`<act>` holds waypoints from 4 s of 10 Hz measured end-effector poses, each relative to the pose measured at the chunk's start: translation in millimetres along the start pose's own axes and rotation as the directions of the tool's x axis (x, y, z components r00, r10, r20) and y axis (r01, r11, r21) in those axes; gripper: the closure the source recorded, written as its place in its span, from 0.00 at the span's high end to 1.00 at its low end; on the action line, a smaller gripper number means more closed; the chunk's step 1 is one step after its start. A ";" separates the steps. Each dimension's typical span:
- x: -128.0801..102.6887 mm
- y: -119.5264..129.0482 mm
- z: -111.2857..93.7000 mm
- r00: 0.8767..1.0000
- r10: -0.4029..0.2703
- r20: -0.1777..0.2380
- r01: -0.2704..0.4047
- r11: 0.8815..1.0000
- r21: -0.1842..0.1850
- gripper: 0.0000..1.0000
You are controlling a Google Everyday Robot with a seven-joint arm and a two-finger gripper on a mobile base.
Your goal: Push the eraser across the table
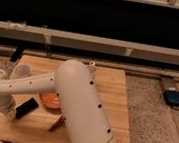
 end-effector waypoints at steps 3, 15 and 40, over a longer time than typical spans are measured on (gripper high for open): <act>-6.3 -6.4 -1.1 1.000 0.019 0.007 -0.019 1.000 0.008 0.00; -32.9 -29.8 -2.4 0.993 0.117 0.005 -0.117 0.993 -0.009 0.00; -130.0 -86.5 -43.2 0.962 0.266 0.063 -0.252 0.952 -0.172 0.00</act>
